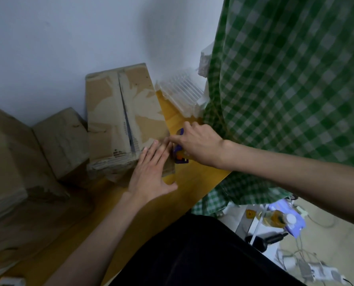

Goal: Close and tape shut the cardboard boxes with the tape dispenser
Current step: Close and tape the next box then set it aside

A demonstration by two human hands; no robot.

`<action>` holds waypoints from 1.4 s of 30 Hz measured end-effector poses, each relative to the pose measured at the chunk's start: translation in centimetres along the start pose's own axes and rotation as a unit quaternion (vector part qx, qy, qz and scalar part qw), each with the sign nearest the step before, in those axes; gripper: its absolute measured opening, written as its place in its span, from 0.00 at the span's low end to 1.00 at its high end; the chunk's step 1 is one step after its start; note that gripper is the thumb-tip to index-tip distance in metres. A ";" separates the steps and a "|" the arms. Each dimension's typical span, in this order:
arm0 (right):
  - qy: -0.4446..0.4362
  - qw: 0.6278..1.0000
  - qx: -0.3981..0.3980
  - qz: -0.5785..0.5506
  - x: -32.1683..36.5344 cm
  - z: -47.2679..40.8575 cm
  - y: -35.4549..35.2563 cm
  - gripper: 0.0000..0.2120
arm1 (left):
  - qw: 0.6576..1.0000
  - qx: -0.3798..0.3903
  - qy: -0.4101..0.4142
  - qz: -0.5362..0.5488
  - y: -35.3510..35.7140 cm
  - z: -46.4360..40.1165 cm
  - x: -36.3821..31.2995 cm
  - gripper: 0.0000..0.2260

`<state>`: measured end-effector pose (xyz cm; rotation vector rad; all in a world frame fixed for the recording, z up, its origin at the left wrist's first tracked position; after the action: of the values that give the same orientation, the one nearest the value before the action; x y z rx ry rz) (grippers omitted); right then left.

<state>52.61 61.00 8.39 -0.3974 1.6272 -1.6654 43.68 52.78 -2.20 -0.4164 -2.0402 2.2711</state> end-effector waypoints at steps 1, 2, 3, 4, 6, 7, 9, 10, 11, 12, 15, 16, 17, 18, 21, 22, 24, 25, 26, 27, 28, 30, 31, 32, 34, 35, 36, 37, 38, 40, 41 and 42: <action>-0.001 1.000 0.001 0.000 0.0 0.0 0.2 0.24 | 1.000 -0.001 0.000 0.002 0.1 0.0 0.0 0.52; -0.014 1.000 -0.003 0.012 0.2 0.4 0.5 0.25 | 1.000 0.001 0.002 0.003 0.1 0.1 -0.1 0.52; -0.037 0.999 -0.008 0.027 0.3 0.7 0.9 0.25 | 1.000 0.003 0.004 0.004 0.1 0.1 -0.1 0.52; -0.054 0.998 -0.018 0.039 0.4 1.1 1.1 0.25 | 1.000 0.003 0.005 0.005 0.1 0.1 -0.1 0.52; -0.064 0.996 -0.032 0.052 0.1 1.1 1.1 0.27 | 1.000 0.004 0.007 0.006 0.0 0.1 0.0 0.53; -0.060 0.996 -0.038 0.053 0.1 1.1 0.9 0.28 | 1.000 0.008 0.008 0.007 0.0 0.1 -0.1 0.53; -0.035 0.997 -0.034 0.066 0.8 0.8 0.5 0.25 | 1.000 0.017 0.013 -0.002 0.0 -0.1 -0.2 0.54; -0.018 0.997 -0.025 0.074 1.3 0.8 0.5 0.22 | 1.000 0.019 0.014 -0.004 0.1 -0.1 -0.6 0.54; -0.010 0.997 -0.019 0.075 1.7 0.3 0.3 0.20 | 1.000 0.017 0.012 -0.008 0.0 -0.3 -0.6 0.54; -0.006 0.998 -0.017 0.065 1.9 0.1 0.3 0.19 | 1.000 0.019 0.013 -0.010 0.1 -0.2 -0.7 0.54; -0.024 1.000 -0.005 0.015 0.4 -0.3 0.9 0.23 | 1.000 0.023 0.010 -0.014 0.1 0.1 -0.6 0.56; -0.028 1.000 0.006 -0.009 -0.7 -0.2 1.4 0.25 | 1.000 0.022 0.009 -0.016 0.0 0.2 -0.4 0.56; -0.029 0.999 0.023 -0.030 -1.9 0.0 1.8 0.26 | 1.000 0.022 0.013 -0.016 -0.2 0.1 -0.2 0.56; -0.028 0.998 0.038 -0.044 -2.5 0.6 2.3 0.26 | 0.999 0.025 0.018 -0.011 -0.1 0.3 -0.5 0.56; -0.024 0.999 0.019 -0.027 -1.9 1.7 2.7 0.26 | 0.999 0.022 0.026 -0.002 -0.5 0.4 -0.4 0.56; -0.022 0.999 0.009 -0.027 -1.5 1.8 2.7 0.25 | 1.000 0.020 0.024 0.000 -0.6 0.4 -0.2 0.56; -0.020 0.999 -0.011 -0.049 -1.7 2.2 2.8 0.23 | 1.000 0.018 0.025 0.007 -0.5 0.5 -0.2 0.56; -0.024 0.997 -0.017 -0.075 -2.3 2.3 2.6 0.23 | 1.000 0.015 0.022 0.008 -0.5 0.6 -0.1 0.55; -0.019 0.993 -0.017 -0.115 -3.4 2.3 2.5 0.23 | 1.000 0.010 0.018 0.012 -0.5 0.6 0.0 0.55; -0.007 0.987 -0.011 -0.160 -4.8 2.3 2.5 0.23 | 1.000 0.003 0.015 0.018 -0.5 0.6 0.1 0.55; 0.003 0.981 -0.012 -0.194 -6.1 2.4 2.4 0.23 | 1.000 0.000 0.015 0.025 -0.5 0.6 0.1 0.54; 0.014 0.979 -0.023 -0.204 -8.0 2.6 2.8 0.23 | 0.999 0.000 0.021 0.036 -0.5 0.6 0.1 0.54; 0.018 0.979 -0.025 -0.200 -8.6 2.7 2.9 0.24 | 0.999 0.001 0.022 0.033 -0.5 0.6 0.1 0.54; 0.019 0.980 -0.022 -0.198 -9.0 2.8 3.1 0.24 | 0.999 0.004 0.022 0.033 -0.5 0.6 0.1 0.54; 0.014 0.982 -0.027 -0.188 -9.4 3.1 3.2 0.25 | 0.999 0.004 0.018 0.033 -0.5 0.5 0.1 0.54; 0.008 0.983 -0.033 -0.179 -9.2 3.1 2.9 0.25 | 0.999 0.003 0.017 0.034 -0.5 0.5 0.1 0.53; 0.001 0.984 -0.036 -0.173 -9.0 3.1 2.8 0.24 | 0.999 0.003 0.017 0.035 -0.5 0.5 0.1 0.53; -0.008 0.985 -0.032 -0.167 -8.5 3.0 2.8 0.23 | 0.999 0.004 0.018 0.035 -0.6 0.4 0.0 0.53; -0.019 0.986 -0.029 -0.162 -7.8 2.9 2.7 0.22 | 0.999 0.005 0.020 0.035 -0.6 0.5 0.1 0.53; -0.037 0.991 -0.018 -0.127 -6.6 2.7 3.0 0.21 | 0.999 0.005 0.020 0.038 -0.5 0.5 0.1 0.53; -0.041 0.994 -0.020 -0.101 -6.0 2.6 3.2 0.22 | 0.999 0.004 0.021 0.038 -0.5 0.5 0.0 0.53; -0.043 0.996 -0.033 -0.072 -5.4 2.3 3.1 0.24 | 0.999 0.002 0.021 0.036 -0.5 0.4 -0.1 0.53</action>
<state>58.66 63.43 7.28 -0.6248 1.6257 -1.6777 43.60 52.47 -1.71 -0.5408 -2.0332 2.2862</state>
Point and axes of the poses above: each hand's wrist, its own z-axis away from the middle knuckle, its own y-axis out of the palm, x = y × z, the point moved 7 cm from there along -z, towards the middle knuckle, and after that the axes turned 13 degrees about y, right-handed, at the moved point
